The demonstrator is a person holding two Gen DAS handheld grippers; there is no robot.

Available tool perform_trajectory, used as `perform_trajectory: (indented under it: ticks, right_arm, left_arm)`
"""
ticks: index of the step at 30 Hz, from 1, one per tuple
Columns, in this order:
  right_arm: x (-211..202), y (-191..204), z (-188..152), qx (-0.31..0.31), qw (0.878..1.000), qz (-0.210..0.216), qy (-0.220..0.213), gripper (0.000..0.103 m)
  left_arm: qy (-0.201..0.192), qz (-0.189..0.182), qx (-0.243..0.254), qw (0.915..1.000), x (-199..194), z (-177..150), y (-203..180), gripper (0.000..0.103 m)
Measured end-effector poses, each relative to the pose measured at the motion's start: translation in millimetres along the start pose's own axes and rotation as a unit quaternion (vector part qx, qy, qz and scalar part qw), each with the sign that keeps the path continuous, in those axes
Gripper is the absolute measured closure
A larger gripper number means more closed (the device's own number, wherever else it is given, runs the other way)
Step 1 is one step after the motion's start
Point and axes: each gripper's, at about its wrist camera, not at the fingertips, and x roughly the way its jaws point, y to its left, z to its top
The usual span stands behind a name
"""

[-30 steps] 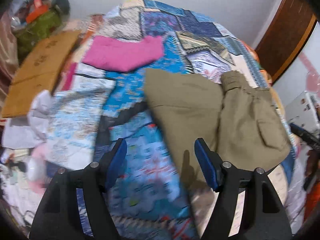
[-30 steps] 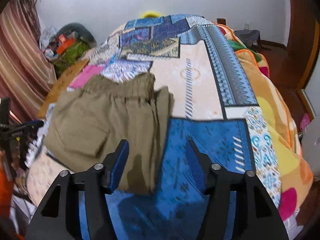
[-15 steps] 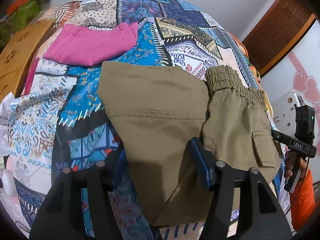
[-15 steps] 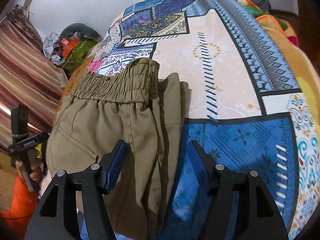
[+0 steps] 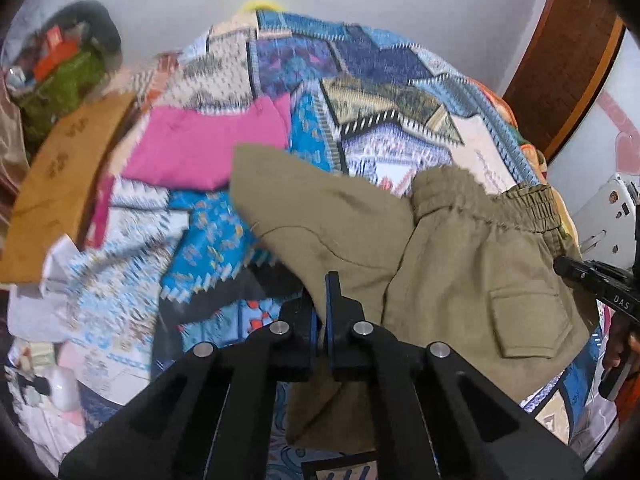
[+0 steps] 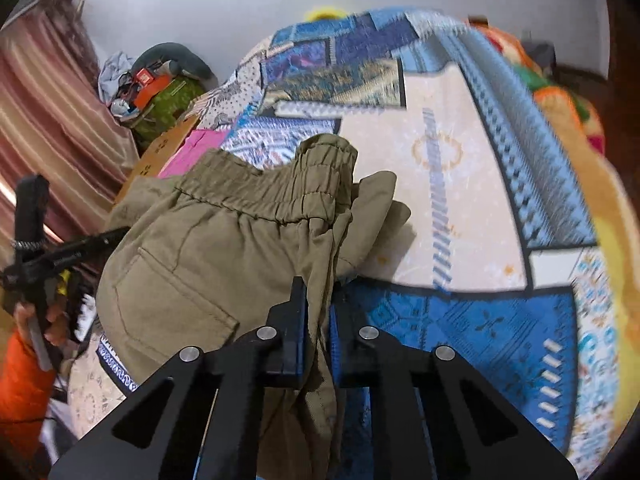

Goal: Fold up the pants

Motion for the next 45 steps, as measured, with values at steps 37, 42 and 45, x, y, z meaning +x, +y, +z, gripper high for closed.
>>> perform_trajectory:
  ticks: [37, 42, 45]
  right_arm:
    - [122, 136, 213, -0.158, 0.984, 0.004, -0.086, 0.096]
    - [168, 137, 220, -0.154, 0.986, 0.002, -0.067, 0.096]
    - [192, 137, 215, -0.154, 0.987, -0.002, -0.044, 0.096]
  left_arm:
    - [-0.101, 0.130, -0.030, 0.9859, 37, 165, 168, 0.100]
    - [-0.070, 0.141, -0.044, 0.9865, 90, 167, 196, 0.100]
    - [-0.038, 0.137, -0.058, 0.9882, 125, 159, 210, 0.100]
